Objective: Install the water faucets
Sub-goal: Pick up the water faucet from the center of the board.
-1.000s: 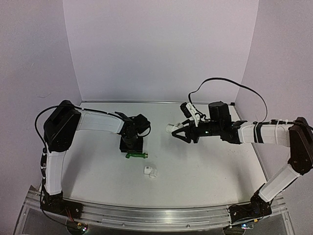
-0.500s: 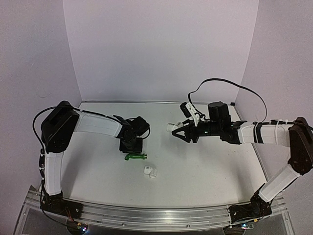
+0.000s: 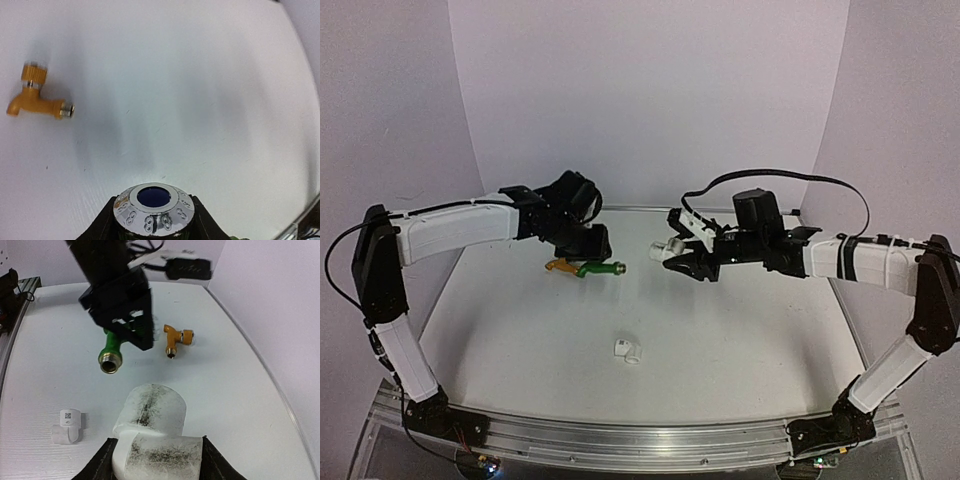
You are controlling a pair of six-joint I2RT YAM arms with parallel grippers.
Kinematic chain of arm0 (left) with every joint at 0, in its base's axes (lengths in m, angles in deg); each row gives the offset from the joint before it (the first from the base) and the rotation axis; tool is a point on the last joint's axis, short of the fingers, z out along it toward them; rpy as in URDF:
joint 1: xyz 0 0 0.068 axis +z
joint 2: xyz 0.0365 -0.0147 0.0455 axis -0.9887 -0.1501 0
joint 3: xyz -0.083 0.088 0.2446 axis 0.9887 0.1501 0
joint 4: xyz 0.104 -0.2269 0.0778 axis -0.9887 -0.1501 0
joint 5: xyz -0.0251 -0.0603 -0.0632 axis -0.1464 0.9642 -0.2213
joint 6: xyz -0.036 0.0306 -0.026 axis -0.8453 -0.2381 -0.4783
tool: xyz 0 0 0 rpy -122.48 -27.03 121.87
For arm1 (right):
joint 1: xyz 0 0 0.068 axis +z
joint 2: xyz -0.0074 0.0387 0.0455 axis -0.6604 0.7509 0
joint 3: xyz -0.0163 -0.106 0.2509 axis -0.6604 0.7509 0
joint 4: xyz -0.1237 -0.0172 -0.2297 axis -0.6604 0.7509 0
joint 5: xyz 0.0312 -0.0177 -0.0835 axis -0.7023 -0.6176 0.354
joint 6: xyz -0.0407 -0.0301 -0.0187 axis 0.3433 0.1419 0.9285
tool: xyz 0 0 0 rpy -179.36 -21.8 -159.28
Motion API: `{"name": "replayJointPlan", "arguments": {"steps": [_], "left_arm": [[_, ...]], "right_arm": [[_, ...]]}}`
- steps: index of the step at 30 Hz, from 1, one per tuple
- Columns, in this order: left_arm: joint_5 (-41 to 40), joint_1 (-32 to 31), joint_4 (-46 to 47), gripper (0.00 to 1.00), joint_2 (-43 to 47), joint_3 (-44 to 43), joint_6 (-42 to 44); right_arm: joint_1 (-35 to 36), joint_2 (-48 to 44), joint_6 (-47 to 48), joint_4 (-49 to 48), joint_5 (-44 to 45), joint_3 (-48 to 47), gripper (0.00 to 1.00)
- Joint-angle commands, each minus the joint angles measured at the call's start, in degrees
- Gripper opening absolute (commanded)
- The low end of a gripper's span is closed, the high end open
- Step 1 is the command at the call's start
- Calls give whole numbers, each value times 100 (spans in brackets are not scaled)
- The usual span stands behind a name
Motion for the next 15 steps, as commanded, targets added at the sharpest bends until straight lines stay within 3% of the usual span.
{"name": "replayJointPlan", "arguments": {"steps": [1,8,15], "left_arm": [[368,-12,-328,0,149,-1192,440],[10,-26,-704,0,65,-1510,169],[-384,-60,-712,0,100,-1554,-54]], "right_arm": [[423,171,1961,189,729,-622,0],[520,311,3020,240,1135,-1108,0],[574,374,3439,241,1336,-1132,0]]}}
